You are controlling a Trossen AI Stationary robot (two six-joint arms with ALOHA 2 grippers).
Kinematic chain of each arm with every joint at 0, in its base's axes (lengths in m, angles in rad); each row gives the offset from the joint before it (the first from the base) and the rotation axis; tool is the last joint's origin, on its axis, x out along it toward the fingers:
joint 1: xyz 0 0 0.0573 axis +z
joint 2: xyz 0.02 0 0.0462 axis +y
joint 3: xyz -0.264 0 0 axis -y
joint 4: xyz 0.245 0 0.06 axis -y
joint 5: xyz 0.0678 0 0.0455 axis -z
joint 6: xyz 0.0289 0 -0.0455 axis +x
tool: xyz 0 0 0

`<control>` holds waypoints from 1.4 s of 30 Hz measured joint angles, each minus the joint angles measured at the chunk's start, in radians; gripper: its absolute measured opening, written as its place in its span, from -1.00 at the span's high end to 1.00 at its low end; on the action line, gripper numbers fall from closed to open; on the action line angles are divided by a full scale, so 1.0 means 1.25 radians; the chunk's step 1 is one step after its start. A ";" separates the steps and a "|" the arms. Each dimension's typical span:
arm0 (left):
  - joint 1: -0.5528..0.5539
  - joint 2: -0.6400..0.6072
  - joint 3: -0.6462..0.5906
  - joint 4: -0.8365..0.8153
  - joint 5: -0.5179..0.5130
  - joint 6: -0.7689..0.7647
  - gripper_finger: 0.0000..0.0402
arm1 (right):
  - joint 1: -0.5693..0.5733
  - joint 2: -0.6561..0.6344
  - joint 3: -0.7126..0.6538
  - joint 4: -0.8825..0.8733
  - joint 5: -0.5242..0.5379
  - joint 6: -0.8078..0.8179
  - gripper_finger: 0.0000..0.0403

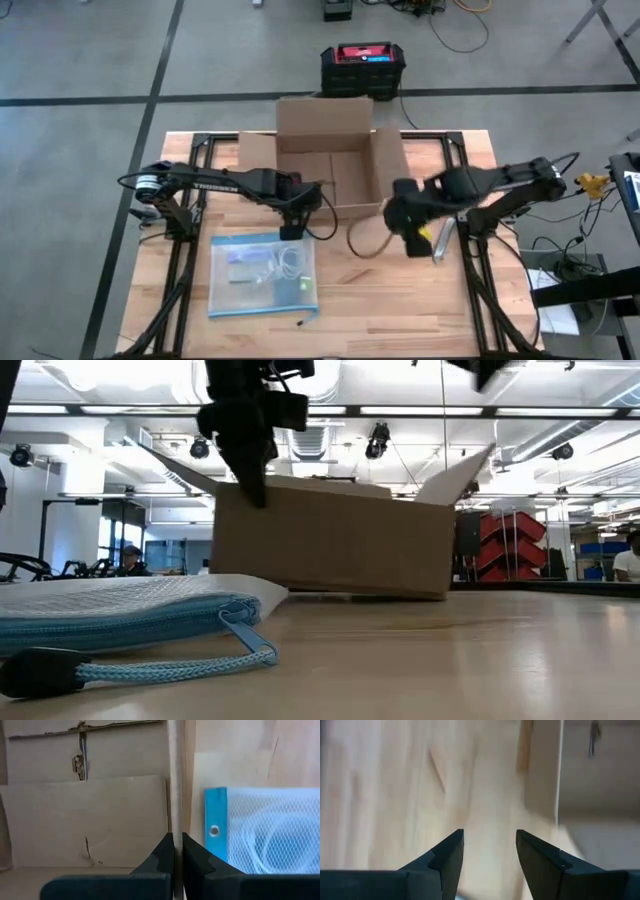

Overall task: Unpack boxes
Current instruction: Break down the cardboard box until it is fully flat

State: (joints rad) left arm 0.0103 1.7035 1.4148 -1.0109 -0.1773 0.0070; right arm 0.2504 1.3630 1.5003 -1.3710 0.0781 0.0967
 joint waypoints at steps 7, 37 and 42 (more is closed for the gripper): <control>-0.008 -0.033 -0.044 0.031 0.004 -0.044 1.00 | 0.097 -0.048 -0.187 -0.056 -0.006 0.050 0.17; -0.064 -0.175 -0.190 -0.007 -0.039 -0.300 0.94 | 0.131 0.195 -0.553 0.056 -0.082 -0.148 0.17; -0.081 -0.227 -0.265 0.040 -0.044 -0.336 0.94 | 0.131 0.299 -0.555 0.067 -0.082 -0.096 0.17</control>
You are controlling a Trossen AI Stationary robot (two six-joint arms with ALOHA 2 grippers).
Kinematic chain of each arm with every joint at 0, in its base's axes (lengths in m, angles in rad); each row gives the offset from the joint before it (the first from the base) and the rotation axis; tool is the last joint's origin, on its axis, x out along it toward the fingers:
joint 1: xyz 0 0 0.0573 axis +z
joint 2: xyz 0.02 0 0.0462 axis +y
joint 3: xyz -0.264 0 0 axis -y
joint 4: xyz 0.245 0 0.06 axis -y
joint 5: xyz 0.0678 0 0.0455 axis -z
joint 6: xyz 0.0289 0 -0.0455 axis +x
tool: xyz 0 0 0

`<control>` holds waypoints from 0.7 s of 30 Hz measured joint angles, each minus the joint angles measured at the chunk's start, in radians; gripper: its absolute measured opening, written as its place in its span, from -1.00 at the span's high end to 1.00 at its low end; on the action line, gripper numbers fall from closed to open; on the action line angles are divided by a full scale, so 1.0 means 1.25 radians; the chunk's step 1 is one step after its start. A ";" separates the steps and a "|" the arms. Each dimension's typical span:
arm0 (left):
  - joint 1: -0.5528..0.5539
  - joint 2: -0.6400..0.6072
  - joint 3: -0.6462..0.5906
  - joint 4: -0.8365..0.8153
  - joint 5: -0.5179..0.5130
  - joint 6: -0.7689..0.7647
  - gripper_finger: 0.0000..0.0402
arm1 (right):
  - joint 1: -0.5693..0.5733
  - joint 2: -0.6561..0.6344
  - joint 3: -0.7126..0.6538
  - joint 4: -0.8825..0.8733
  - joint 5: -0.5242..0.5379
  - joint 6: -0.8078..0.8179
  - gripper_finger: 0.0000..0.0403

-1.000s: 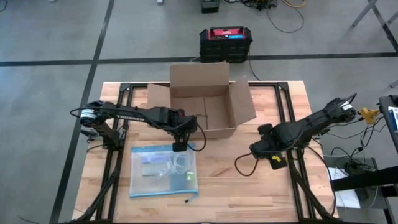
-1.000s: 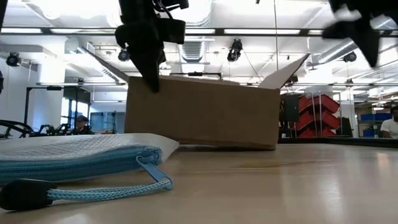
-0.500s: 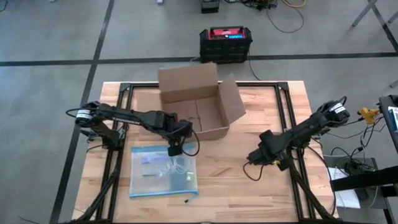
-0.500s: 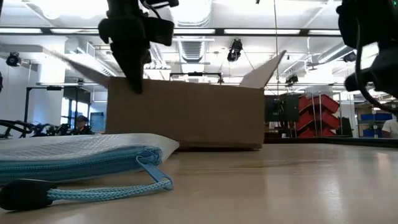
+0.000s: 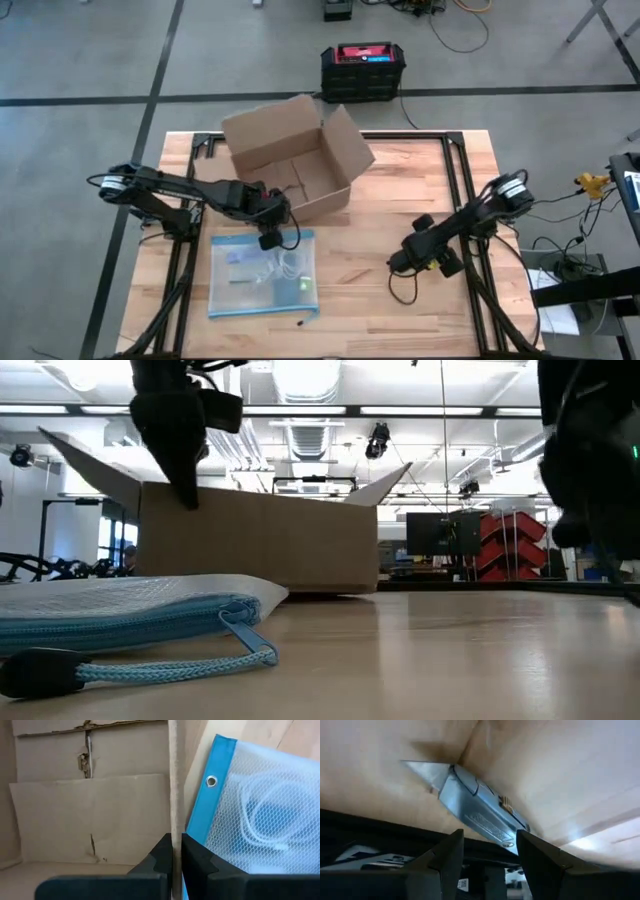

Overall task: Unpack boxes
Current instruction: Break down the cardboard box until it is fully flat

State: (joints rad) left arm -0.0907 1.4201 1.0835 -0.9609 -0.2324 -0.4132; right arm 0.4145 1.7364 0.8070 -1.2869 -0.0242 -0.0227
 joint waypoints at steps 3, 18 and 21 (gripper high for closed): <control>-0.011 -0.023 -0.032 0.038 0.000 -0.001 0.95 | 0.000 0.054 0.006 -0.008 0.004 0.031 0.18; -0.018 -0.052 -0.052 0.114 0.019 0.111 0.70 | -0.008 0.067 0.309 0.155 0.040 0.115 0.35; -0.019 -0.060 -0.052 0.137 0.050 0.148 0.56 | -0.010 0.032 0.342 0.207 0.041 0.143 0.29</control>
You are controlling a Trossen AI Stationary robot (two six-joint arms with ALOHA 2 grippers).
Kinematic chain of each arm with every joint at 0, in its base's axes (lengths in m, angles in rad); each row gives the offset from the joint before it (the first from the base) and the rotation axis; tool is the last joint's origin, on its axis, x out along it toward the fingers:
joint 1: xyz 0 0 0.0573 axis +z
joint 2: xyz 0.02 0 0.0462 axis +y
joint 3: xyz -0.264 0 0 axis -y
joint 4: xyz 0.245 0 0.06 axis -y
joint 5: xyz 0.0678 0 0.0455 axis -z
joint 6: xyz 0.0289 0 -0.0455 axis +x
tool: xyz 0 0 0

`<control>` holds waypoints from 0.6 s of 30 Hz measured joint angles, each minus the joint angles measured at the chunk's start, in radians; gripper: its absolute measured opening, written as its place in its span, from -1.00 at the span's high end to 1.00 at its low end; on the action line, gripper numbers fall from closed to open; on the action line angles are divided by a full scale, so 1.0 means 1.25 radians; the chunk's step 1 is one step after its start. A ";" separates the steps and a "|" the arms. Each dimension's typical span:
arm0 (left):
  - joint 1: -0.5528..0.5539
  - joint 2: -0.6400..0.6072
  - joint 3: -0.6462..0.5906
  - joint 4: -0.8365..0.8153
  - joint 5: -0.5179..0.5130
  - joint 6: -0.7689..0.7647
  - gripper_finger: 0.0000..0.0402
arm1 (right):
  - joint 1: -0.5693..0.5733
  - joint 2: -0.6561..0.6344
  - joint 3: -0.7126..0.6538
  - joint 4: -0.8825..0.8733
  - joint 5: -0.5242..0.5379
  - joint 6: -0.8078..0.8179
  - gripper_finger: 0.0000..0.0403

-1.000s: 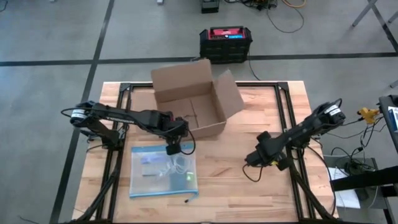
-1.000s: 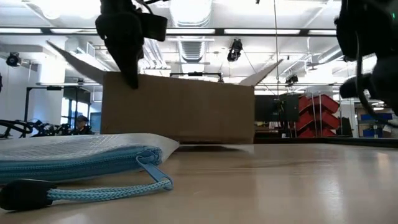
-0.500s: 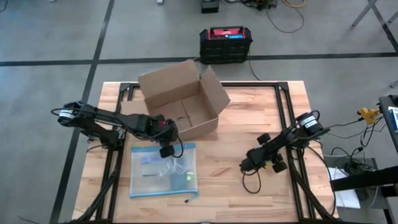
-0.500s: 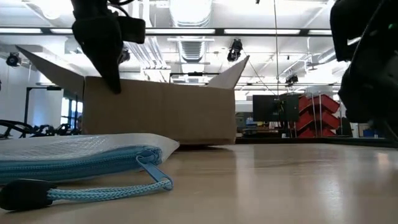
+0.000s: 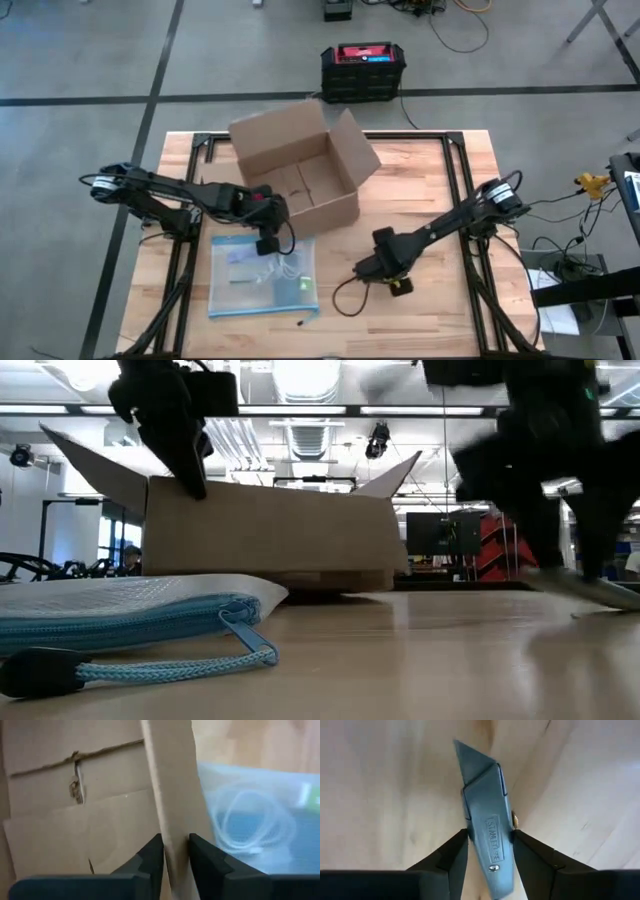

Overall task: Unpack boxes
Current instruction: Break down the cardboard box until it is fully flat

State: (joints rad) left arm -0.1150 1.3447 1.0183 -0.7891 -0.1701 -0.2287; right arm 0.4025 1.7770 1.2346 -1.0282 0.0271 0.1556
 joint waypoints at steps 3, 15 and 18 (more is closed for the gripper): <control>0.000 -0.008 0.000 0.018 0.003 0.039 0.42 | 0.004 -0.047 -0.001 0.098 0.001 0.020 0.23; -0.048 -0.048 0.000 0.004 0.019 -0.136 0.11 | 0.043 -0.094 -0.108 0.255 -0.017 0.064 0.07; -0.075 -0.074 0.000 0.005 0.016 -0.204 0.13 | 0.082 -0.095 -0.130 0.311 -0.021 0.120 0.03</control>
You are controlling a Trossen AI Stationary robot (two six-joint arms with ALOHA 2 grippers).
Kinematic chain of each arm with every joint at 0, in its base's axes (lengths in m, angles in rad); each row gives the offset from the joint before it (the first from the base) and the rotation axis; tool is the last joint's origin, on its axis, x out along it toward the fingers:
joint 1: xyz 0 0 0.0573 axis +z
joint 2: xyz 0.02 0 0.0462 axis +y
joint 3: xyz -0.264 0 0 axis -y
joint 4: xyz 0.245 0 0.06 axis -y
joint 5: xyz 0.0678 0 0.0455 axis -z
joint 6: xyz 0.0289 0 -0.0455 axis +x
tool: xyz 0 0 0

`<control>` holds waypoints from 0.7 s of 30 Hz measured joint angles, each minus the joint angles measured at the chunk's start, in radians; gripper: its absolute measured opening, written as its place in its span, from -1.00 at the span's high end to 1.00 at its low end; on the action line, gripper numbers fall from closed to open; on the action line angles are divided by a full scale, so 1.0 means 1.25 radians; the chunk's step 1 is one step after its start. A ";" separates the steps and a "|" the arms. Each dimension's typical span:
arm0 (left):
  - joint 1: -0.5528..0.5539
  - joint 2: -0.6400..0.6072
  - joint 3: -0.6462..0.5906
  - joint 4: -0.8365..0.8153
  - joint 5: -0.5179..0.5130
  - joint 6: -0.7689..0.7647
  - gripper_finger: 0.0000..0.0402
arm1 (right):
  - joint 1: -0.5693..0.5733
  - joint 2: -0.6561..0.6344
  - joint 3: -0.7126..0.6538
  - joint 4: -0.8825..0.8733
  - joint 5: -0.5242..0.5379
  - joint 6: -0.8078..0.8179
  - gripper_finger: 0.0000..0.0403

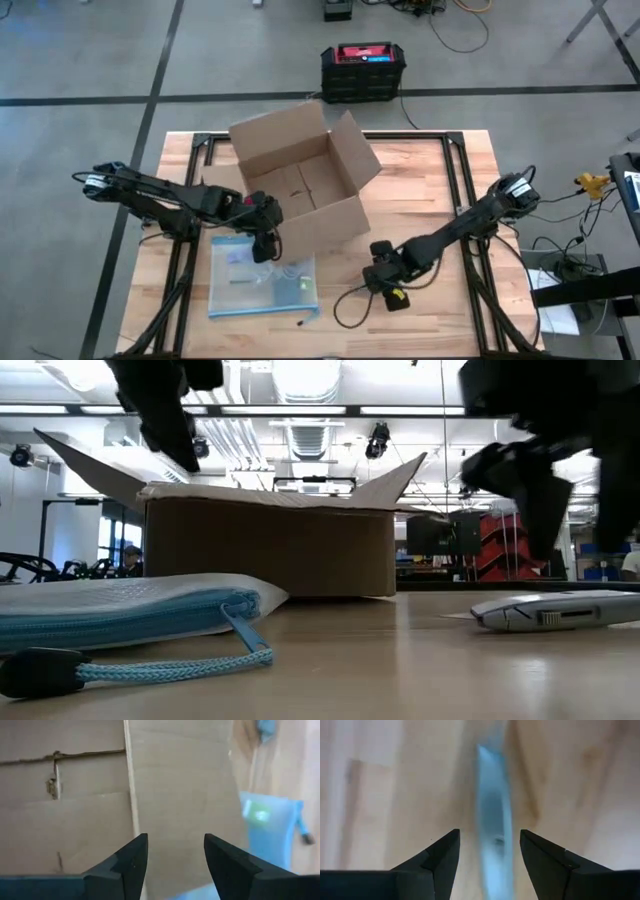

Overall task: Unpack boxes
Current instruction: Break down the cardboard box until it is fully flat

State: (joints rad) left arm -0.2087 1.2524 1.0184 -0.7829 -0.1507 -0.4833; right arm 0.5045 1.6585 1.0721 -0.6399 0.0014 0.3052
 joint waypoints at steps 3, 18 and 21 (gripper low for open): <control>-0.044 -0.022 0.015 0.013 -0.038 -0.055 0.18 | 0.039 0.000 -0.018 0.003 0.056 0.035 0.00; -0.158 0.149 0.067 0.388 -0.165 -0.039 0.17 | 0.047 0.001 -0.130 0.106 0.098 0.091 -0.01; -0.166 0.209 0.067 0.441 -0.165 -0.036 0.18 | 0.037 0.001 -0.140 0.117 0.098 0.105 0.11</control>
State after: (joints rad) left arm -0.4165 1.5135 1.1019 -0.2319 -0.3565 -0.5288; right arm 0.5513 1.6600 0.8968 -0.4939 0.1234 0.4360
